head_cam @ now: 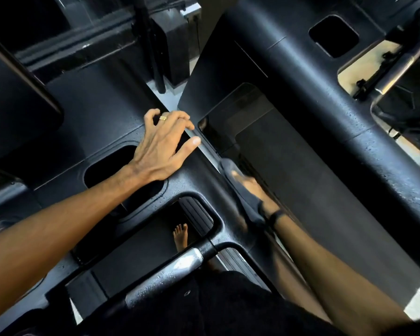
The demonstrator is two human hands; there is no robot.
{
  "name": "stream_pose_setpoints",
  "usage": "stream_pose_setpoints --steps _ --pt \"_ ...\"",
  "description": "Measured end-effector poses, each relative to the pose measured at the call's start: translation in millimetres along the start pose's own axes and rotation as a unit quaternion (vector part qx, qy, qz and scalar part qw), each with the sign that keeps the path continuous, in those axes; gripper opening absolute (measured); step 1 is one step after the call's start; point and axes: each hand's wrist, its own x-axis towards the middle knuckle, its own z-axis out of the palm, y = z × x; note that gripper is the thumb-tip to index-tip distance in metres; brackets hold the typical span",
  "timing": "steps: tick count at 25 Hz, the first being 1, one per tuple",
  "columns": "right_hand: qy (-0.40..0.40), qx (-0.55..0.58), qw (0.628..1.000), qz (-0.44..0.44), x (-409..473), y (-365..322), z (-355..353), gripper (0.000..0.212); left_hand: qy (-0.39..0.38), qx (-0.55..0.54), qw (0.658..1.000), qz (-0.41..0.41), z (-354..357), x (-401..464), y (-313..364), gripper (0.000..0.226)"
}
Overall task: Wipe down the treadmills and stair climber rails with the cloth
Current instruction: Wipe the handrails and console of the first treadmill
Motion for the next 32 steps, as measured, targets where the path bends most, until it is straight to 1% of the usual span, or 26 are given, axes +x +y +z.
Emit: stream_pose_setpoints --steps 1,2,3,4,5,6,7,8,11,13,14,16,17,18,19,20,21,22,23,24,25,26,28,30,31,32 --pt "-0.009 -0.04 0.999 0.014 -14.7 21.3 -0.6 0.049 0.003 0.001 1.0 -0.003 0.9 -0.8 -0.9 0.057" --pt "0.003 -0.041 0.998 0.052 -26.5 35.7 -1.3 0.049 0.006 -0.001 1.0 -0.003 1.8 0.0 -1.0 0.056" --pt "0.044 -0.05 0.994 0.081 -38.8 42.8 1.6 0.051 0.007 -0.005 1.0 0.0 2.6 1.5 -0.3 0.055" --pt "0.112 -0.079 0.986 0.098 -48.7 41.3 11.6 0.056 0.006 -0.013 1.0 0.0 4.1 2.8 -0.2 0.054" --pt "0.179 -0.144 0.97 0.081 -55.4 28.7 22.7 0.062 0.009 -0.019 1.0 -0.001 5.4 3.8 -0.6 0.053" --pt "0.226 -0.193 0.953 0.055 -56.8 10.2 36.8 0.067 0.013 -0.022 1.0 -0.003 5.7 3.7 -0.9 0.053" --pt "0.263 -0.209 0.942 0.023 -48.7 -8.3 47.7 0.07 0.014 -0.02 1.0 -0.004 5.3 3.2 -1.9 0.052" --pt "0.276 -0.193 0.941 -0.007 -33.9 -26.6 51.3 0.07 0.013 -0.014 1.0 -0.004 5.2 2.6 -2.9 0.052" --pt "0.156 -0.042 0.986 -0.038 28.5 -59.4 25.3 0.061 0.002 0.004 1.0 0.001 2.7 2.3 1.1 0.051" --pt "0.04 0.03 0.999 -0.011 58.5 -45.1 9.5 0.058 -0.003 0.004 1.0 0.001 0.9 1.9 2.3 0.052" --pt "0.005 0.047 0.999 0.004 59.5 -29.0 7.6 0.059 -0.004 0.005 1.0 0.0 1.1 1.1 2.0 0.053" --pt "-0.012 0.122 0.991 0.048 38.8 13.9 9.5 0.062 -0.004 0.008 1.0 0.001 3.2 -0.2 -0.3 0.055" --pt "-0.003 0.147 0.987 0.066 18.8 34.6 9.9 0.062 -0.002 0.005 1.0 0.002 3.2 -0.2 -2.2 0.055" --pt "0.024 0.131 0.989 0.07 -2.1 52.7 10.3 0.062 0.001 0.002 1.0 0.001 3.2 0.4 -2.9 0.054" --pt "0.06 0.073 0.994 0.056 -24.7 63.3 10.5 0.066 0.004 0.0 1.0 0.002 3.3 1.8 -2.4 0.054" --pt "0.112 -0.028 0.993 0.031 -44.6 65.9 12.3 0.072 0.002 -0.002 1.0 0.005 3.5 3.0 -1.2 0.054" --pt "0.175 -0.12 0.977 -0.011 -59.6 57.9 17.1 0.076 -0.002 -0.005 1.0 0.009 3.7 3.7 -0.3 0.054" --pt "0.225 -0.192 0.954 -0.056 -66.8 41.2 26.4 0.075 -0.004 -0.009 1.0 0.014 3.3 4.2 -0.7 0.054" --pt "0.262 -0.239 0.931 -0.085 -67.7 20.0 38.5 0.071 -0.005 -0.011 1.0 0.017 2.8 3.9 -1.2 0.055" --pt "0.293 -0.255 0.916 -0.102 -61.7 -4.2 49.0 0.067 -0.005 -0.011 1.0 0.019 2.2 3.3 -1.5 0.055" --pt "0.307 -0.246 0.913 -0.111 -48.4 -27.6 54.0 0.065 -0.005 -0.009 1.0 0.02 1.6 3.0 -1.2 0.056" --pt "0.298 -0.222 0.921 -0.113 -30.9 -47.0 54.3 0.063 -0.007 -0.007 1.0 0.02 0.5 3.1 -0.4 0.056" --pt "0.219 -0.14 0.96 -0.102 11.8 -68.8 39.6 0.06 -0.012 -0.001 1.0 0.018 -1.7 2.6 1.7 0.059" --pt "0.102 0.0 0.993 -0.053 45.6 -62.9 16.9 0.062 -0.016 0.002 1.0 0.023 -2.1 1.6 3.2 0.06" --pt "0.05 0.039 0.997 -0.033 50.4 -53.8 11.5 0.065 -0.018 0.002 1.0 0.022 -0.8 -0.1 2.0 0.06" --pt "0.025 0.05 0.998 -0.02 44.8 -39.3 9.2 0.067 -0.015 0.002 1.0 0.024 0.1 -1.0 1.1 0.059"
